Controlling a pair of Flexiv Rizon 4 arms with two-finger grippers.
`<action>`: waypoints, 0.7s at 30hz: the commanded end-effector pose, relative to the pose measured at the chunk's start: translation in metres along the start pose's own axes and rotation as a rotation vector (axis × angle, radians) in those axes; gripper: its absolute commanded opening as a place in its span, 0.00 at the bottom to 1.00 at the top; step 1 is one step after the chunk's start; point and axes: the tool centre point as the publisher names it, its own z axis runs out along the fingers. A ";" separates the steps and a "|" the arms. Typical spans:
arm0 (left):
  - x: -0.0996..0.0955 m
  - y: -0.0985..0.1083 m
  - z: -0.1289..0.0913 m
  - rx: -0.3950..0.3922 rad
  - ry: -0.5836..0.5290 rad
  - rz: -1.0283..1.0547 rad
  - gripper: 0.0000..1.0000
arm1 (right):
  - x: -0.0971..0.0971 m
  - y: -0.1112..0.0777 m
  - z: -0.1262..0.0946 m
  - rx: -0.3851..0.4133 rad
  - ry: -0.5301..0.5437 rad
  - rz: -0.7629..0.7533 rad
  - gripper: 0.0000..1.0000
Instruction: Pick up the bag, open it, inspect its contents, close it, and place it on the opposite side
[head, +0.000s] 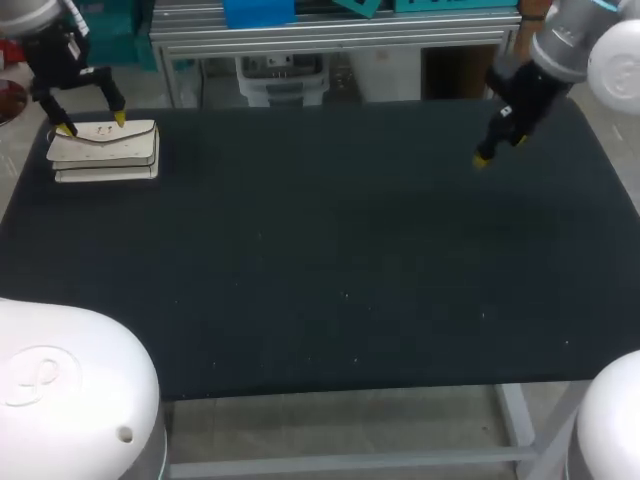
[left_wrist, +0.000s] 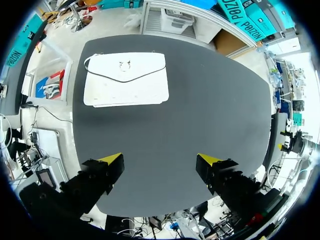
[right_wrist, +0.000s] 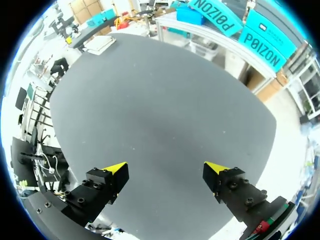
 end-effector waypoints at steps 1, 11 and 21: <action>-0.010 -0.003 0.003 -0.001 0.061 -0.003 1.00 | 0.000 -0.004 0.004 -0.086 -0.007 -0.001 1.00; -0.010 -0.003 0.003 -0.001 0.061 -0.003 1.00 | 0.000 -0.004 0.004 -0.086 -0.007 -0.001 1.00; -0.049 -0.041 0.013 0.044 0.128 -0.031 1.00 | 0.016 0.004 0.035 -0.208 0.037 -0.276 1.00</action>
